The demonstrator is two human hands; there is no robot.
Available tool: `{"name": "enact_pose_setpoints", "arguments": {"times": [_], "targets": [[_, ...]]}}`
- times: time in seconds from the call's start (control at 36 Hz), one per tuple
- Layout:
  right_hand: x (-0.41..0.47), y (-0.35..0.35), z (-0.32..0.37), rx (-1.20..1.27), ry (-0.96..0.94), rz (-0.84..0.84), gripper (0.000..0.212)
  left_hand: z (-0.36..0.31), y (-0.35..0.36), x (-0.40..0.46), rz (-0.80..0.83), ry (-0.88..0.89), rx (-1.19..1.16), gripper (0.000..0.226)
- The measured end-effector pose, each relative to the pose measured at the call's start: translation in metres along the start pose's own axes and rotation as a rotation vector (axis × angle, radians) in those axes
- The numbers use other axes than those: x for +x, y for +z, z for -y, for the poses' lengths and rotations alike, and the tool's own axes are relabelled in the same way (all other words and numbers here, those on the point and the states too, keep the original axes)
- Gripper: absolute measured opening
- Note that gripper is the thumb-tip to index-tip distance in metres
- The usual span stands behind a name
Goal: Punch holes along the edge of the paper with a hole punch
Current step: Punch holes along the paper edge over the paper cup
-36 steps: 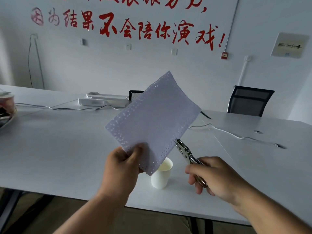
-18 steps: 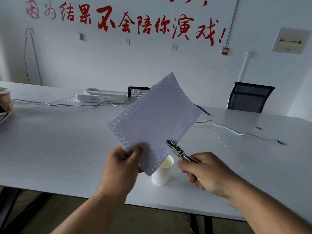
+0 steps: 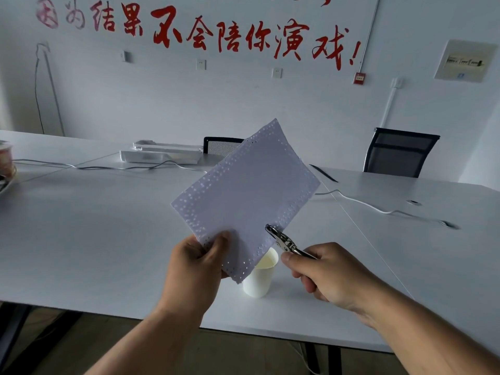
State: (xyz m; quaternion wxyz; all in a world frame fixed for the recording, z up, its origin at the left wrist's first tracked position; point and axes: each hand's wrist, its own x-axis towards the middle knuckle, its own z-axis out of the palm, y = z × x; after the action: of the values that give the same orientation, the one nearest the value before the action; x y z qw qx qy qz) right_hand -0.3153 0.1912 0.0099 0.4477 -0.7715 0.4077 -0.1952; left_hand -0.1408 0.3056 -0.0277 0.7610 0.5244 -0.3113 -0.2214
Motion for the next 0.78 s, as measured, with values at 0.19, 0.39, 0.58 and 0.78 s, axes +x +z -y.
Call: {"name": "enact_pose_setpoints", "arguments": {"times": [0.19, 0.39, 0.58, 0.78], "targets": [[0.008, 0.000, 0.003, -0.012, 0.065, 0.040, 0.041, 0.005, -0.003, 0.005, -0.018, -0.015, 0.098, 0.024], [0.019, 0.002, 0.011, -0.076, 0.148, 0.079, 0.057, 0.014, -0.004, 0.013, -0.043, -0.092, 0.102, 0.024], [0.027, 0.008, 0.009, -0.141, 0.144, 0.044, 0.059, 0.019, -0.007, 0.017, -0.053, -0.147, 0.059, 0.026], [0.024, 0.006, 0.004, -0.064, 0.144, 0.061, 0.072, 0.019, -0.006, 0.017, -0.053, -0.152, 0.023, 0.024]]}}
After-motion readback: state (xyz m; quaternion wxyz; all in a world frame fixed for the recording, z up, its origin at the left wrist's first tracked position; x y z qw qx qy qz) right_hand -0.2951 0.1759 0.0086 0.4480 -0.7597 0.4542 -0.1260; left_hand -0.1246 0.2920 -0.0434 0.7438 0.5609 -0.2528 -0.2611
